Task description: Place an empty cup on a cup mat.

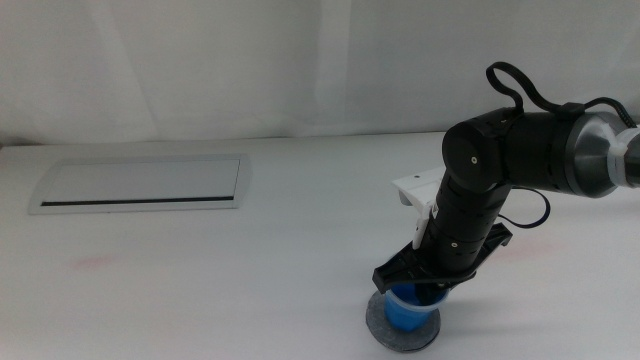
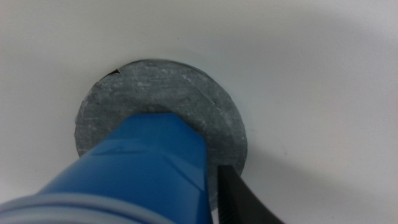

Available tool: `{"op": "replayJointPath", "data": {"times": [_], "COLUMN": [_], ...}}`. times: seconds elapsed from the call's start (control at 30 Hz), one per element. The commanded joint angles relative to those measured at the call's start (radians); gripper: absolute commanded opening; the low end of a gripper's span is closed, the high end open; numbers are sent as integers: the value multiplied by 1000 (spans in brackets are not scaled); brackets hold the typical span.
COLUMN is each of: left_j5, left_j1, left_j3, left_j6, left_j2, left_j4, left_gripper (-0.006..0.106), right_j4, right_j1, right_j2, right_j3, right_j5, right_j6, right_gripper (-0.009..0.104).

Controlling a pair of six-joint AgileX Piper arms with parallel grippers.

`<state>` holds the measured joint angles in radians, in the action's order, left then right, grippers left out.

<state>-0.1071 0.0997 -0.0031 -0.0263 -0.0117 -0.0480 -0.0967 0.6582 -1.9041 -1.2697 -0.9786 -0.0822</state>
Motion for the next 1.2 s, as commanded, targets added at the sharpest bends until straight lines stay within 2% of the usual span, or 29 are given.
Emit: {"op": "replayJointPath", "data": {"times": [0.0,0.17,0.23,0.6,0.7,1.07,1.17], "left_j5": [9,9,9,9,9,9,9], "left_j1": [-4,-4,-4,-4,-4,-4,-4], "left_j3": [40,40,40,40,40,40,40], "left_j6": [-4,-4,-4,-4,-4,-4,-4], "left_j2": [6,6,6,6,6,6,6], "left_j4": [2,2,2,2,2,2,2], "left_gripper": [-3,-3,-3,-3,-3,-3,-3], "right_j4": [0,0,0,17,38,71,97], "right_j1": [1,1,1,1,1,1,1], "right_j2": [-1,-1,-1,-1,-1,8,27], "right_j3": [-6,-6,-6,-6,-6,-41,-74], "right_j5": [1,-1,-1,20,22,27,22], "right_j6": [1,1,1,-4,-6,-16,-16], "right_gripper": [16,45,53,83,87,88,88]}}
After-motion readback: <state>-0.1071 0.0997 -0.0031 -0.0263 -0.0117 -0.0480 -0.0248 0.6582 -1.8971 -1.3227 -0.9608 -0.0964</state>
